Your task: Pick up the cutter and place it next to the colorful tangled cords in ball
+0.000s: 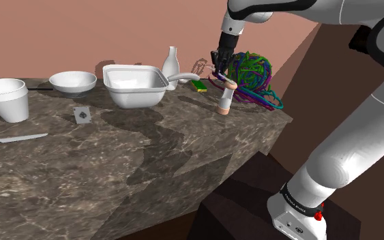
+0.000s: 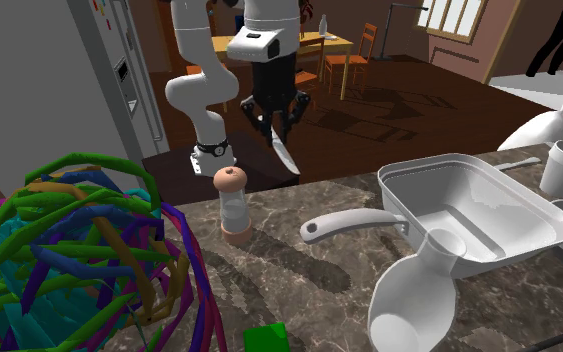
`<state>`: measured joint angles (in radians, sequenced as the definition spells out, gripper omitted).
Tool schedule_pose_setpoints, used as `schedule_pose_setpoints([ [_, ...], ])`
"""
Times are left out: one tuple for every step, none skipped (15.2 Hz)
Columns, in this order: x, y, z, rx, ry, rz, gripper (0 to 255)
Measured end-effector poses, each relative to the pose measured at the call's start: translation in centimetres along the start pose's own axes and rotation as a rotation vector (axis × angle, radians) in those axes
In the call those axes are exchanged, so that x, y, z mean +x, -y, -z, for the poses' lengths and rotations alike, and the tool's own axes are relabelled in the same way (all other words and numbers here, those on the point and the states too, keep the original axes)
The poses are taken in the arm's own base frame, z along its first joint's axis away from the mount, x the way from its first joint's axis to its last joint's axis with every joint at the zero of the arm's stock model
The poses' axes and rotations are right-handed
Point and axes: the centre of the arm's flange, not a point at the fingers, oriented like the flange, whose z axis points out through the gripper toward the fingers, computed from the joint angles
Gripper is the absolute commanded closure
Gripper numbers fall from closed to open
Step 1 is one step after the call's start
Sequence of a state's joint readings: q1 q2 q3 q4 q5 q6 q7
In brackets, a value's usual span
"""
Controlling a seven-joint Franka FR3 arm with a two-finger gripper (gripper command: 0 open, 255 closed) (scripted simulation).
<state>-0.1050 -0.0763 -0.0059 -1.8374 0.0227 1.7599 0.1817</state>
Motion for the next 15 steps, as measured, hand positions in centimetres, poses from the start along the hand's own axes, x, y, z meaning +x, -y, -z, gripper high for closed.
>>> schedule_pose_setpoints([
  [-0.1, -0.1, -0.4, 0.000, 0.000, 0.000, 255],
  [0.0, -0.1, -1.0, 0.000, 0.000, 0.000, 255],
  [0.0, -0.1, -1.6, 0.000, 0.000, 0.000, 255],
  [0.1, -0.1, -2.0, 0.000, 0.000, 0.000, 255],
  [0.0, -0.2, -2.6, 0.000, 0.000, 0.000, 255],
  [0.0, -0.1, -3.1, 0.000, 0.000, 0.000, 255],
  [0.0, -0.1, -3.6, 0.000, 0.000, 0.000, 255],
  [0.0, -0.1, -4.2, 0.000, 0.000, 0.000, 255],
  [-0.1, -0.2, -4.7, 0.000, 0.000, 0.000, 255],
  [0.0, -0.2, -5.2, 0.000, 0.000, 0.000, 255],
  [-0.1, -0.2, -5.7, 0.000, 0.000, 0.000, 255],
  [-0.1, -0.4, -6.2, 0.000, 0.000, 0.000, 255],
  [0.0, -0.3, -6.8, 0.000, 0.000, 0.000, 255],
  [0.0, -0.4, -7.3, 0.000, 0.000, 0.000, 255],
  [-0.1, -0.4, -7.8, 0.000, 0.000, 0.000, 255],
])
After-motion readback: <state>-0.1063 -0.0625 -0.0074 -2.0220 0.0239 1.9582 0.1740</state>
